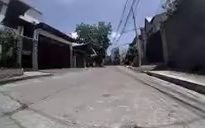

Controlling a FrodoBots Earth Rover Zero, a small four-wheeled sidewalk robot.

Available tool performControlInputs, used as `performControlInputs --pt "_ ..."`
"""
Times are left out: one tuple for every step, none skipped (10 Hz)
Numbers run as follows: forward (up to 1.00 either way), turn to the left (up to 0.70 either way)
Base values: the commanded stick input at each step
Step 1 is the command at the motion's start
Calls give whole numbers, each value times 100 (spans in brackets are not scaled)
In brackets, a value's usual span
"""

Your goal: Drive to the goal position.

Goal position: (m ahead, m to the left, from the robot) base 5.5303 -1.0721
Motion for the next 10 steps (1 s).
performControlInputs --pt "100 -35" --pt "100 -35" --pt "100 -35" --pt "100 -35" --pt "100 -34" --pt "100 -27" --pt "100 -20" --pt "100 -13" --pt "100 -6" --pt "100 1"
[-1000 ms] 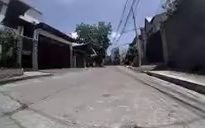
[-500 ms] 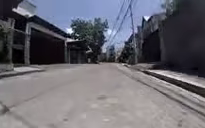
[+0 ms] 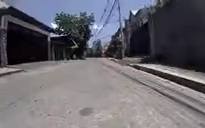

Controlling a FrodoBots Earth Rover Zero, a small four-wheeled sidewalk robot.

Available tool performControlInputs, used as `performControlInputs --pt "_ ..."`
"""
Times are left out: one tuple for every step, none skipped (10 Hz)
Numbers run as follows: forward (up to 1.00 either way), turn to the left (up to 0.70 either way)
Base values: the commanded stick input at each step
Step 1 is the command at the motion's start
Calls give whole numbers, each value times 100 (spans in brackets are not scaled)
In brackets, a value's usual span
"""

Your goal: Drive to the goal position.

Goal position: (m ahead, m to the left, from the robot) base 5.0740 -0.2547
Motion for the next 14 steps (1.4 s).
performControlInputs --pt "100 5" --pt "100 5" --pt "100 5" --pt "100 5" --pt "100 5" --pt "100 5" --pt "100 5" --pt "100 5" --pt "100 5" --pt "100 5" --pt "100 5" --pt "100 5" --pt "100 5" --pt "100 5"
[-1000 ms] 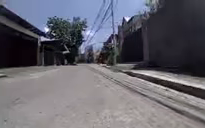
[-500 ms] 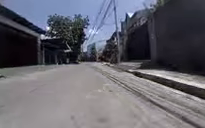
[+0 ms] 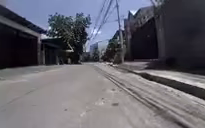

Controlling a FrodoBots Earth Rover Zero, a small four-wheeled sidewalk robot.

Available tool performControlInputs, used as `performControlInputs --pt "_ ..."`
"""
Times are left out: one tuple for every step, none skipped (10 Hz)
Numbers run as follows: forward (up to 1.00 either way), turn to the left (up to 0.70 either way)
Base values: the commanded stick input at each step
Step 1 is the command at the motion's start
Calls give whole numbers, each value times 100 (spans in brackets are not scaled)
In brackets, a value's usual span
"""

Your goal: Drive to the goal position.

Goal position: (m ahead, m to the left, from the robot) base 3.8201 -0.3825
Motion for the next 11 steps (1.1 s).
performControlInputs --pt "100 5" --pt "100 5" --pt "100 5" --pt "100 5" --pt "100 5" --pt "100 5" --pt "100 5" --pt "100 5" --pt "100 5" --pt "100 5" --pt "100 5"
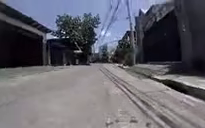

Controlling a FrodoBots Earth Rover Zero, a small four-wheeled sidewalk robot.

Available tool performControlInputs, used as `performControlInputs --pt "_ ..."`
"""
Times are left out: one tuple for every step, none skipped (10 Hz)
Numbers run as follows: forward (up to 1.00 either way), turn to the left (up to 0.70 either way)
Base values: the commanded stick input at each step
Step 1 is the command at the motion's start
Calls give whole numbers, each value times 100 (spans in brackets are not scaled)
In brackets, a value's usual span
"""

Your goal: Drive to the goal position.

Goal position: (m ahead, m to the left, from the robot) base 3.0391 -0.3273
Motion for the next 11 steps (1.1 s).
performControlInputs --pt "100 5" --pt "100 5" --pt "100 5" --pt "100 5" --pt "100 5" --pt "100 5" --pt "100 5" --pt "100 5" --pt "100 5" --pt "100 5" --pt "100 5"
